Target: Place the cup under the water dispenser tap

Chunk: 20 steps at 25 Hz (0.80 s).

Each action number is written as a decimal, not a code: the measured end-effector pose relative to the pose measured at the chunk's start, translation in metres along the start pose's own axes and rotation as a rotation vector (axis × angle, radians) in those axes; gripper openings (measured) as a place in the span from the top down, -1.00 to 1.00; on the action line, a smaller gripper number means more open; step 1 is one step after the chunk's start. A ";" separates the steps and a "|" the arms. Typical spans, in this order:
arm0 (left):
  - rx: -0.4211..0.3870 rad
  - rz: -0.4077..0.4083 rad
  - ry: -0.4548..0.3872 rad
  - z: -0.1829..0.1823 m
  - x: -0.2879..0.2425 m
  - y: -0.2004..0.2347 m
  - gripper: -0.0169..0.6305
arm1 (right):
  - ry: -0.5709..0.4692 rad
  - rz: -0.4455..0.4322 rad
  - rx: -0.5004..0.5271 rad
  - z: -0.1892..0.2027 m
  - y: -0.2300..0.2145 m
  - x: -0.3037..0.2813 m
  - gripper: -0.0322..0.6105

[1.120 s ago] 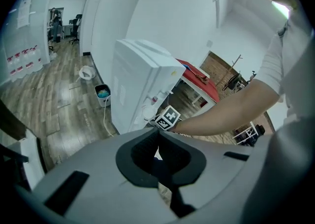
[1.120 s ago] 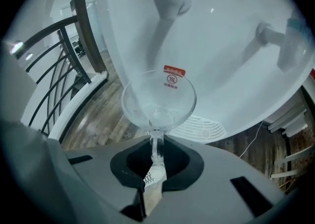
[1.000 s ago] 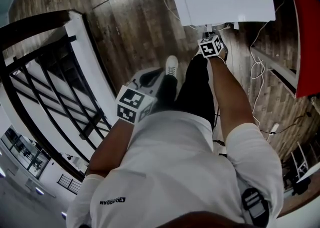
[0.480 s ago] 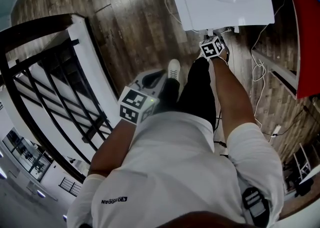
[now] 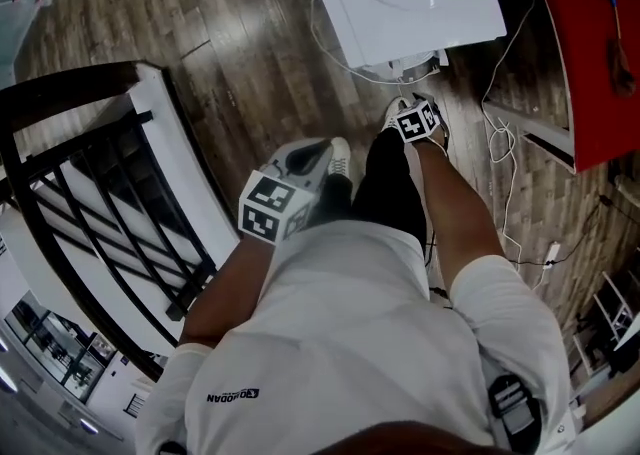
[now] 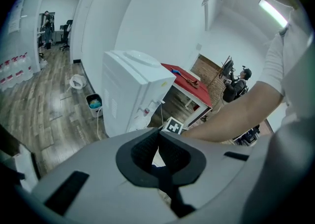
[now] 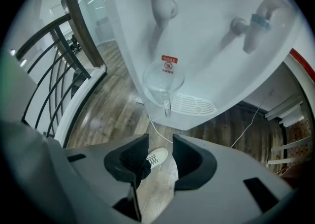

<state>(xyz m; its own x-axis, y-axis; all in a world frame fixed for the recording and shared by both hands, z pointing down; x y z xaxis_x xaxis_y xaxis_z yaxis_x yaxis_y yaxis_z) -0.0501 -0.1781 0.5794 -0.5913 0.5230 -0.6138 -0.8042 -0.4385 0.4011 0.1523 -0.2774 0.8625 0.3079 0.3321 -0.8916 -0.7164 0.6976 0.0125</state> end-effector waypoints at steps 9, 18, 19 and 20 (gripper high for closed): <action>-0.088 0.044 -0.100 -0.033 0.031 -0.011 0.96 | -0.165 -0.213 -0.296 -0.005 0.045 0.084 0.83; -0.084 0.154 -0.207 -0.039 0.073 -0.029 0.96 | -0.631 -0.388 -0.601 -0.089 0.100 0.250 0.83; -0.088 0.168 -0.213 -0.041 0.076 -0.031 0.96 | -0.671 -0.410 -0.585 -0.098 0.108 0.271 0.83; -0.093 0.181 -0.219 -0.042 0.079 -0.033 0.96 | -0.712 -0.442 -0.573 -0.106 0.116 0.292 0.83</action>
<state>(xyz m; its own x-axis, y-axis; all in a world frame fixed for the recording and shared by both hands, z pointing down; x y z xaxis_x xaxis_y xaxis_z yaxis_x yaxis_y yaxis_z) -0.0678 -0.1528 0.4890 -0.7313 0.5710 -0.3730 -0.6819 -0.5988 0.4201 0.0929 -0.1663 0.5555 0.7854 0.5497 -0.2845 -0.5830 0.5025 -0.6385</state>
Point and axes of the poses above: the fingertips, and each gripper's own axes: x backward along the fingers, y to its left, z out of its underside, the point moved 5 cm from there along x, backward along the fingers, and after that the axes turned 8 degrees about -y, right-handed, at the moved point
